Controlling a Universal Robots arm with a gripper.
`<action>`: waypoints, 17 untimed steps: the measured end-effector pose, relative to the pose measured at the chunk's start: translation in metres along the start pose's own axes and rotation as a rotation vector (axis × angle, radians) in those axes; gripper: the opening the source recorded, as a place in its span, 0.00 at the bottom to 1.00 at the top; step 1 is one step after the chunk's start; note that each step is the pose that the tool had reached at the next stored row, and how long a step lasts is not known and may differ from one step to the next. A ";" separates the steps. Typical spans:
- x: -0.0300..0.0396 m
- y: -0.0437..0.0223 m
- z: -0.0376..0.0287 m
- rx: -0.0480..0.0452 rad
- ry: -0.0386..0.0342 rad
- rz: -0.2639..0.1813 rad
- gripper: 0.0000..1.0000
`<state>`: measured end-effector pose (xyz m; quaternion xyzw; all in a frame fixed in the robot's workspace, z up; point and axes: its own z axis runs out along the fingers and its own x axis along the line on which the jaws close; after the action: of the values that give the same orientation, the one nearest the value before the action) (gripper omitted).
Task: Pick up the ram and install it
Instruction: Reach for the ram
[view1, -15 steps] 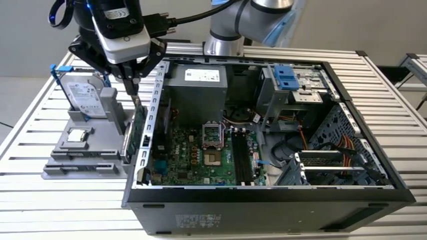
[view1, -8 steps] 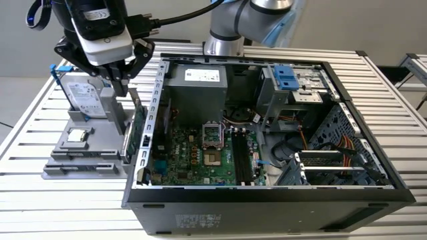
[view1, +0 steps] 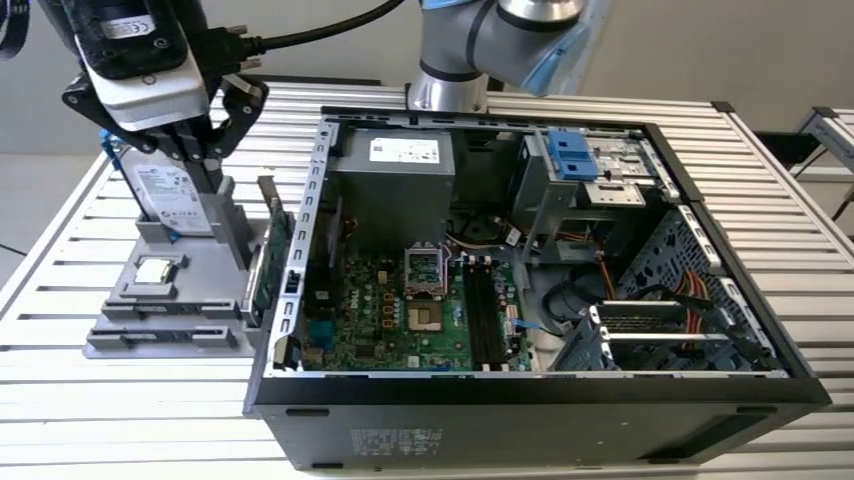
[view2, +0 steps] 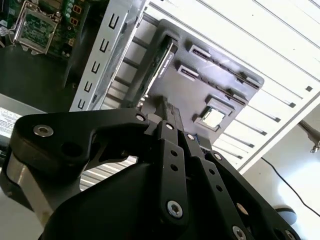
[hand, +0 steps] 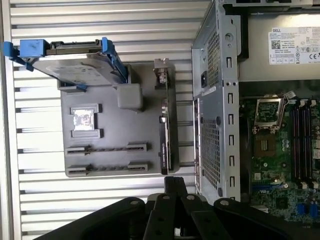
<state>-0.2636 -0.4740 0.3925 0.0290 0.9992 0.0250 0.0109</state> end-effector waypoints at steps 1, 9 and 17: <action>0.0036 -0.0002 -0.0001 0.0000 0.0000 0.000 0.00; 0.0267 -0.0015 -0.0004 -0.0001 -0.0001 0.000 0.00; 0.0521 -0.0030 -0.0009 -0.0001 -0.0001 0.000 0.00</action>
<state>-0.3158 -0.4740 0.3922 0.0290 0.9992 0.0250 0.0109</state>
